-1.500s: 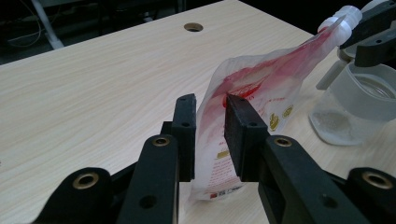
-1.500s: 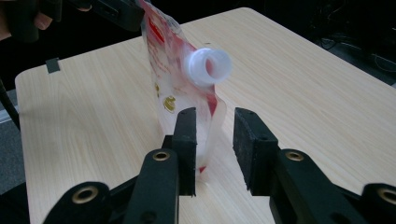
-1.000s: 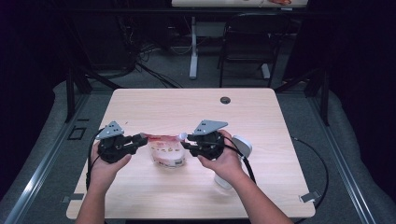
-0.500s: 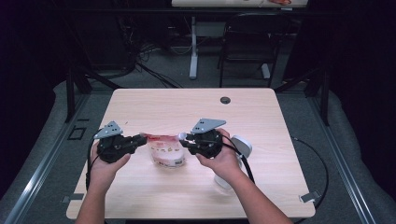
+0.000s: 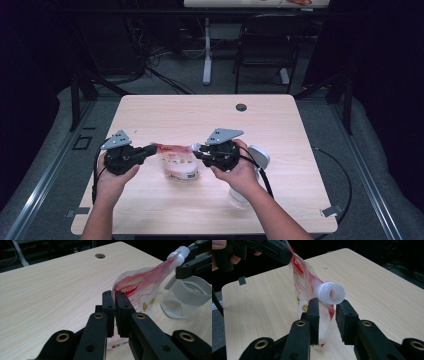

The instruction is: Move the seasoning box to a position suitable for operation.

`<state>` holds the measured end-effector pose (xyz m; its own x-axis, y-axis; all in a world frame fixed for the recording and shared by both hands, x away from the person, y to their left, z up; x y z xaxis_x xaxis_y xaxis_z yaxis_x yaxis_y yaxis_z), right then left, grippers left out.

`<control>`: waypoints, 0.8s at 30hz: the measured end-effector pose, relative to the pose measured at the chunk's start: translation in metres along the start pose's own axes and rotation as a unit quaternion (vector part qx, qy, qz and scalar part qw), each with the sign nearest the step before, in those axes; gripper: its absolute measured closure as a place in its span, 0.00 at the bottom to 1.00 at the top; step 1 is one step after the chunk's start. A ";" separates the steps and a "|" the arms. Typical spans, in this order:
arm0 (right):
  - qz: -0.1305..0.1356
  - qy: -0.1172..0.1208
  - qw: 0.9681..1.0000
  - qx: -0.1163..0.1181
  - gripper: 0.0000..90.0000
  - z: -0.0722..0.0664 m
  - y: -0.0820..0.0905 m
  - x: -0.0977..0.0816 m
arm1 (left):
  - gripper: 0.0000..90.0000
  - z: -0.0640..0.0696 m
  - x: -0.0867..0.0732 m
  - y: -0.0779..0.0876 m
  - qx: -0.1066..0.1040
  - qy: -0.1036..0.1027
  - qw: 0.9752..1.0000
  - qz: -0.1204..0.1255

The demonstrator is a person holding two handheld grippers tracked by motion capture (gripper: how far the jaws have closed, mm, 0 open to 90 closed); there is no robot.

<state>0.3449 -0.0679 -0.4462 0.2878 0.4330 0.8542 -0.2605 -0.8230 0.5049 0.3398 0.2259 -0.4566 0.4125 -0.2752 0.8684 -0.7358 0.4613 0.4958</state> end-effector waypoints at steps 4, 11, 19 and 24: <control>-0.001 0.004 1.000 -0.002 0.82 -0.002 0.002 -0.001 | 1.00 0.002 0.001 0.000 0.000 -0.005 1.000 -0.002; 0.003 0.006 1.000 -0.005 0.82 -0.005 0.009 -0.004 | 1.00 0.007 0.003 0.001 -0.012 -0.011 1.000 0.001; 0.003 0.003 1.000 -0.009 0.82 -0.007 0.021 -0.010 | 1.00 0.018 0.006 -0.001 -0.025 -0.016 1.000 -0.001; 0.002 0.001 1.000 -0.012 0.82 -0.008 0.029 -0.015 | 1.00 0.024 0.007 -0.003 -0.037 -0.017 0.999 0.000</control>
<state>0.3254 -0.0956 -0.4430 0.2847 0.4296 0.8569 -0.2831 -0.8164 0.5034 0.3318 0.2023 -0.4526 0.3929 -0.3035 0.8681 -0.6941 0.5214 0.4964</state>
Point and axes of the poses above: each handheld gripper's, and its own axes: y roughly backward along the jaws, x roughly out of its top, z roughly to its right, the point moved 1 cm from there along -y, roughly forward along the jaws, and after that the axes turned 15 degrees about x, right-handed, at the moved point
